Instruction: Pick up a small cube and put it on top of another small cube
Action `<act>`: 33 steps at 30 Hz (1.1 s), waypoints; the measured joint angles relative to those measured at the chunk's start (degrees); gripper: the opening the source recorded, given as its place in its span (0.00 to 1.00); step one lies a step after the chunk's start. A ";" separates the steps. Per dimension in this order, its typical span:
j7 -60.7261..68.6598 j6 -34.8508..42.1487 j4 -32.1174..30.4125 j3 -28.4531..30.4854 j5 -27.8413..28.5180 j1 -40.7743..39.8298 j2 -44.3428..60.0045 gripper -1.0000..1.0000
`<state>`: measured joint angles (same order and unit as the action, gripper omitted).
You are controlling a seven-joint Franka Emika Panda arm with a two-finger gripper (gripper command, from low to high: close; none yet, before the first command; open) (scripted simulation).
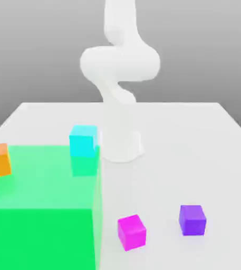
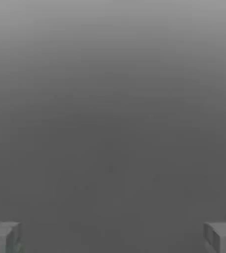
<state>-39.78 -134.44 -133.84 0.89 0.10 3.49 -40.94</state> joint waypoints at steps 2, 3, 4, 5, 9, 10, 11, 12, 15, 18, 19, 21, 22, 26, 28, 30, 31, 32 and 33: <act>5.14 -2.23 -1.73 0.77 0.03 2.92 4.14 0.50; 7.67 -3.32 -2.57 1.08 -0.02 4.25 6.12 0.50; 10.17 -4.40 -3.40 1.37 -0.09 5.54 8.09 0.50; 12.69 -5.46 -4.23 1.66 -0.18 6.81 10.04 0.50; 22.86 -9.69 -7.50 2.49 -0.76 11.58 17.84 0.50; 25.42 -10.75 -8.31 2.64 -0.93 12.71 19.78 0.50; 28.00 -11.80 -9.13 2.71 -1.13 13.78 21.73 0.50; 30.58 -12.86 -9.95 2.75 -1.34 14.80 23.68 0.50; 38.30 -16.02 -12.40 2.47 -1.91 17.54 29.53 0.50; 45.83 -19.18 -14.85 1.77 -2.27 19.89 35.37 0.50; 48.20 -20.26 -15.67 1.57 -2.20 21.18 37.31 0.50; 52.86 -22.37 -17.30 0.81 -1.90 22.47 41.18 0.50; 55.03 -23.42 -18.12 0.37 -1.52 23.06 43.11 0.50; 59.16 -28.91 -19.07 -0.41 -0.27 23.32 51.11 0.50; 59.41 -32.25 -18.46 -0.53 -0.24 23.24 55.25 0.50; 59.51 -35.42 -17.79 -0.71 -0.30 23.09 59.14 0.00; 59.51 -35.42 -17.79 -0.71 -0.30 23.09 59.14 0.00; 59.50 -35.39 -17.79 -0.71 -0.29 23.09 59.14 0.00; 59.49 -35.35 -17.79 -0.71 -0.28 23.09 59.14 0.00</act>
<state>19.71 -169.79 -151.63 0.19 -0.17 26.58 18.20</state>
